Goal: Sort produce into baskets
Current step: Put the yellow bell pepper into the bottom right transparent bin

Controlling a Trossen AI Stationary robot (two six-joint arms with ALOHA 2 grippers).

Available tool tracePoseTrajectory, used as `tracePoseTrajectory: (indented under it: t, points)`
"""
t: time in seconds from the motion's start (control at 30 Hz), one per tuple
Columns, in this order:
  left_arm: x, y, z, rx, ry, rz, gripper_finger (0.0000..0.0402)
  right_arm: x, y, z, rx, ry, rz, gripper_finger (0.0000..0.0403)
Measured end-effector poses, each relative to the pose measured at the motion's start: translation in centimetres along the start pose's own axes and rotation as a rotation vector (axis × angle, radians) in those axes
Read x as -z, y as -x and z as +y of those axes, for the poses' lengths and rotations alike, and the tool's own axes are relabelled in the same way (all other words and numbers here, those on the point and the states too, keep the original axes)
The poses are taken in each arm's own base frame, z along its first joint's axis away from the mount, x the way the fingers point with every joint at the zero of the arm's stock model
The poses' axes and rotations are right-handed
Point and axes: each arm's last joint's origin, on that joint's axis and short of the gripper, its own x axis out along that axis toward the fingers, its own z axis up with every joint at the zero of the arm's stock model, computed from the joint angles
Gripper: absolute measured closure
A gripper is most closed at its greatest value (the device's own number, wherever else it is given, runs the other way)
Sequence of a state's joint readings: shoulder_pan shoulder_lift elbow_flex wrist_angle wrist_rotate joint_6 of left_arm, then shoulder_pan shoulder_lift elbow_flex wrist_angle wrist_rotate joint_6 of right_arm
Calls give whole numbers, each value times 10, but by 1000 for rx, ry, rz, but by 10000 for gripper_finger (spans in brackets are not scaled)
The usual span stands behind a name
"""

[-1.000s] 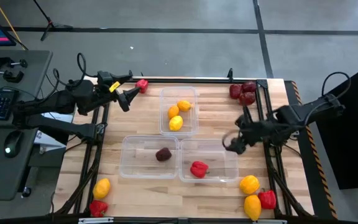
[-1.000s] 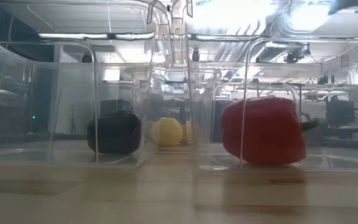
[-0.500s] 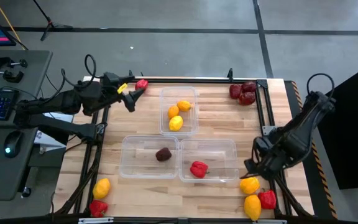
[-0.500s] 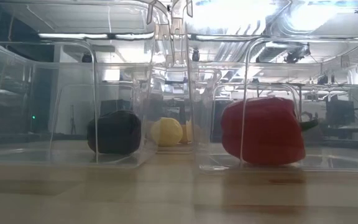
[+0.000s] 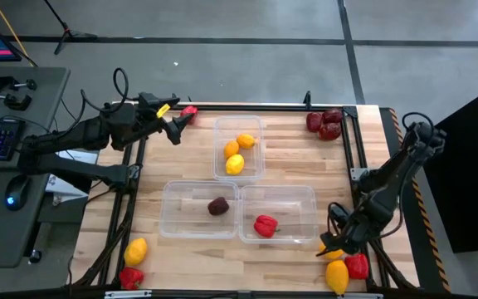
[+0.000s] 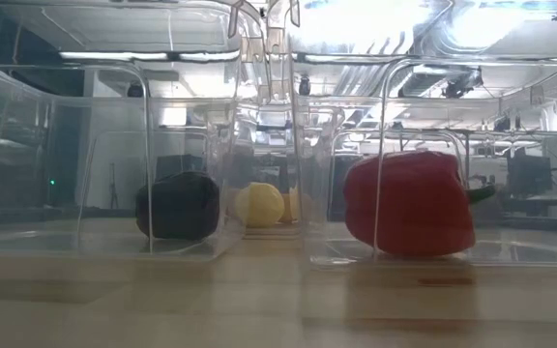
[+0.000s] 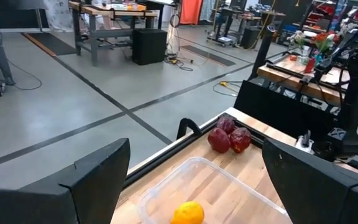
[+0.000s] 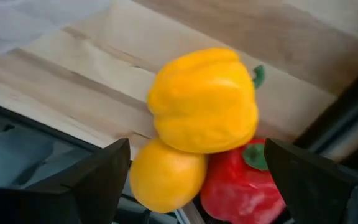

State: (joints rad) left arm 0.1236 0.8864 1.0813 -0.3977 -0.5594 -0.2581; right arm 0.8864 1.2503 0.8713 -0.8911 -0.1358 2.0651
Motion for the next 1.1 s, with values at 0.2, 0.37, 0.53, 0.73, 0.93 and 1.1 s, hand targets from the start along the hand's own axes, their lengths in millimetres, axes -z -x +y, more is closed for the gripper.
tracePoseTrajectory:
  t: [0.2, 0.37, 0.53, 0.73, 0.93, 1.1]
  points:
    - [0, 0, 0, 12, 1, 4, 51, -6, -22, -6, -26, -16, 27, 45]
    - [0, 0, 0, 15, 1, 4, 51, -14, -38, -16, 0, -20, 25, 45]
    - [0, 0, 0, 15, 2, 4, 51, -18, -45, -22, 12, -19, 27, 45]
    - [0, 0, 0, 14, 1, 4, 51, -18, -46, -22, 17, 21, 26, 45]
    - [0, 0, 0, 14, 1, 4, 51, -16, -42, -21, 35, 22, 42, 89]
    - [0, 0, 0, 14, -14, 4, 51, -8, -15, -14, 38, 70, 22, 178]
